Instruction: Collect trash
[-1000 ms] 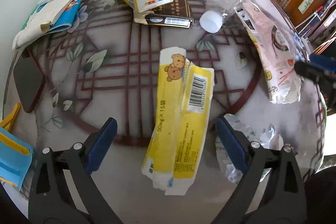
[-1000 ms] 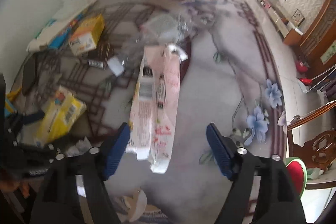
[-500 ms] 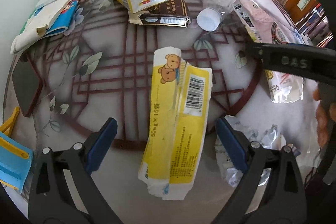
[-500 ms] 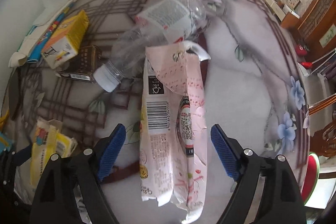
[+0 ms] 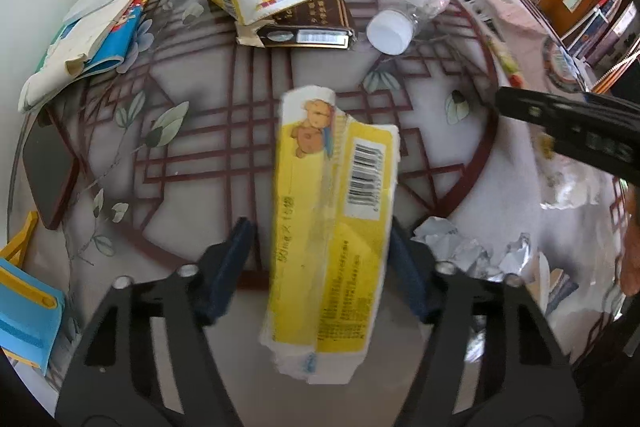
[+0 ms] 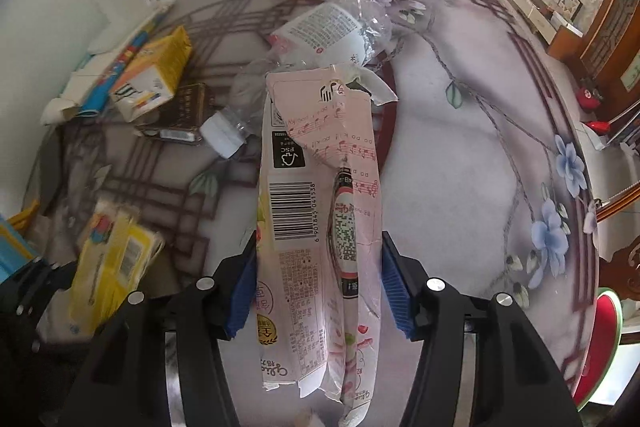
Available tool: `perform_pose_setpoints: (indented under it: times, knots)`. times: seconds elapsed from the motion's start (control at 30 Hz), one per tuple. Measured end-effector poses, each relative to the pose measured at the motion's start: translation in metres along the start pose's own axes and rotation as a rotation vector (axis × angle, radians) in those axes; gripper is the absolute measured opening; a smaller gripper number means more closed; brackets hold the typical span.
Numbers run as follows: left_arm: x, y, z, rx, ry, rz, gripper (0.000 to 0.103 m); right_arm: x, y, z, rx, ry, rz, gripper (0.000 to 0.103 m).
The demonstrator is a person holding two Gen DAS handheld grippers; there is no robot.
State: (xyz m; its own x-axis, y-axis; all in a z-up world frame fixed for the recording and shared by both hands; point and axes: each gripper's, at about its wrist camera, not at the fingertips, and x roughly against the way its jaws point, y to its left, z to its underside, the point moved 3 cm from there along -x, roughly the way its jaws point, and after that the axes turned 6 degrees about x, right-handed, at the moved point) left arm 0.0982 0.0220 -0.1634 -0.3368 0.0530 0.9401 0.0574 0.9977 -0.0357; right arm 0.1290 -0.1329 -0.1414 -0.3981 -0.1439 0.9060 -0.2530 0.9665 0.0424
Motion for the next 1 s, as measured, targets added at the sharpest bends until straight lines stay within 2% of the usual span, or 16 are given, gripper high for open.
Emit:
perform_pose_setpoints:
  times: [0.03, 0.17, 0.3, 0.37, 0.43, 0.5, 0.6, 0.7, 0.83, 1.0]
  knots:
    - [-0.001, -0.001, 0.000, -0.007, 0.005, 0.004, 0.049, 0.005, -0.001, 0.003, 0.003, -0.008, -0.004, 0.054]
    - [0.001, -0.006, 0.003, -0.049, -0.004, -0.015, 0.044, 0.029, -0.008, 0.021, 0.005, -0.036, -0.038, 0.054]
    - [0.007, 0.001, -0.001, -0.007, -0.028, 0.008, 0.042, 0.060, -0.021, 0.041, 0.000, -0.085, -0.072, 0.054]
    - [0.016, 0.006, -0.004, 0.016, -0.072, 0.018, 0.040, 0.077, -0.031, 0.056, -0.010, -0.141, -0.064, 0.054]
    - [0.032, 0.008, -0.009, 0.041, -0.149, 0.036, 0.039, 0.085, -0.043, 0.071, -0.019, -0.198, -0.012, 0.054]
    - [0.051, 0.011, -0.010, 0.071, -0.238, 0.061, 0.035, 0.082, -0.056, 0.082, -0.063, -0.186, 0.020, 0.054]
    - [0.068, 0.013, -0.008, 0.089, -0.310, 0.068, 0.033, 0.081, -0.072, 0.085, -0.181, -0.182, -0.125, 0.054]
    - [0.075, 0.009, -0.006, 0.071, -0.354, 0.033, 0.028, 0.090, -0.077, 0.083, -0.173, -0.217, -0.081, 0.054]
    - [0.089, 0.006, -0.004, 0.059, -0.407, -0.001, 0.025, 0.104, -0.088, 0.082, -0.204, -0.267, -0.124, 0.054]
    - [0.116, -0.013, 0.014, 0.118, -0.484, 0.064, 0.025, 0.112, -0.110, 0.088, -0.227, -0.294, -0.111, 0.055]
